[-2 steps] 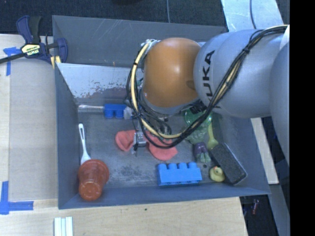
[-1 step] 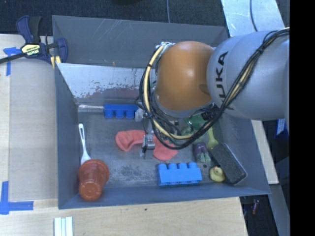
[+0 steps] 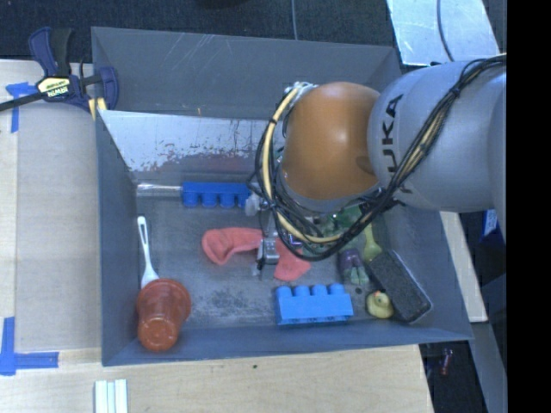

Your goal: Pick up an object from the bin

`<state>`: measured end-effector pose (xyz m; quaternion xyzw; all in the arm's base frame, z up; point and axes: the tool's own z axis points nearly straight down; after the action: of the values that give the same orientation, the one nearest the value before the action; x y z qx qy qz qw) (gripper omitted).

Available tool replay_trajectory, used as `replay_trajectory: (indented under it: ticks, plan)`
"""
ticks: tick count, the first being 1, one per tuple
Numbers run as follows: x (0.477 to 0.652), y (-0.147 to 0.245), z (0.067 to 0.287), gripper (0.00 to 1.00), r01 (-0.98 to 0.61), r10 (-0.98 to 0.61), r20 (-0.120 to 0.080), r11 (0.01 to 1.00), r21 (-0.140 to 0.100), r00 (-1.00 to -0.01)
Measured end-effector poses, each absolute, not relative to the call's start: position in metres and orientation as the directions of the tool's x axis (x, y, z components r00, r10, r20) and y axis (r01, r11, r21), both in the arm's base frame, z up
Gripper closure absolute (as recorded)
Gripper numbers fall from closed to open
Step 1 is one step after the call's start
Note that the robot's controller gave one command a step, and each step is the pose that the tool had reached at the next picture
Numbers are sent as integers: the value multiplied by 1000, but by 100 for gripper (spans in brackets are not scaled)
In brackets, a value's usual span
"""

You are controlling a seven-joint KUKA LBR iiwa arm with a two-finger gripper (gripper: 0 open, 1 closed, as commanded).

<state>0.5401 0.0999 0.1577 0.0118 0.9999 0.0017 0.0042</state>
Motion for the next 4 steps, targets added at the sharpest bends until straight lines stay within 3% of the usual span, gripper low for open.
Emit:
replay_trajectory:
  ticks: [1, 2, 3, 4]
  plan:
    - [541, 105, 105, 0, 271, 271, -9, 963, 7, -963]
    - [564, 77, 72, 100, -84, -84, -18, 996, 2, -996]
    - [564, 77, 72, 100, -84, -84, -18, 996, 3, -996]
    - [576, 61, 129, 100, -59, -59, -13, 998, 3, -998]
